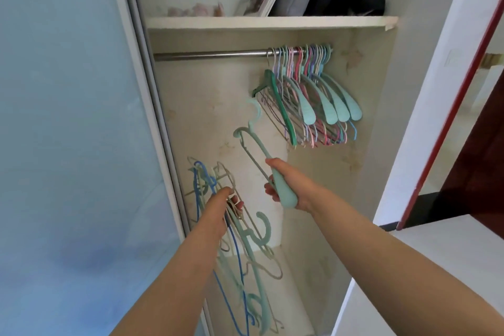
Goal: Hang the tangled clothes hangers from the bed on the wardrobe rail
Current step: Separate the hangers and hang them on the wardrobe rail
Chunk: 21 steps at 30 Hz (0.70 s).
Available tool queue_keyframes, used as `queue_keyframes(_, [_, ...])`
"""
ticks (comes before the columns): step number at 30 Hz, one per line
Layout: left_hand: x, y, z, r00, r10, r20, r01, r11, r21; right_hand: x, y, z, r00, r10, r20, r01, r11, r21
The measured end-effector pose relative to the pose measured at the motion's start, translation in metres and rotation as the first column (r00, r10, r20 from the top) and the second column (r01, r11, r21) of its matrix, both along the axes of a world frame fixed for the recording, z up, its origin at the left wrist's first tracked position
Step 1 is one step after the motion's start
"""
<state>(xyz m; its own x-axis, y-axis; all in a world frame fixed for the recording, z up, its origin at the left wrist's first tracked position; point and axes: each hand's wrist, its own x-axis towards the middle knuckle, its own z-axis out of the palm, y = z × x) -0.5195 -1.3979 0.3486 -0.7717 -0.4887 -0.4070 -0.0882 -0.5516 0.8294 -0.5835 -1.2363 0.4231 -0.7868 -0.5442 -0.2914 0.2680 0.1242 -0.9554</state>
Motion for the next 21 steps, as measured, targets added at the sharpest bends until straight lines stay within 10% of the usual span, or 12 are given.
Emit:
queue_keyframes(10, [-0.018, -0.008, 0.046, 0.995, 0.028, -0.099, -0.017, 0.994, 0.109, -0.071, -0.071, 0.123, 0.991, -0.126, 0.039, 0.131, 0.966, -0.224])
queue_keyframes(21, [-0.026, -0.026, 0.049, 0.998, 0.052, -0.039, -0.051, 0.998, 0.037, -0.099, -0.102, 0.107, 0.982, -0.144, 0.124, 0.162, 0.976, -0.148])
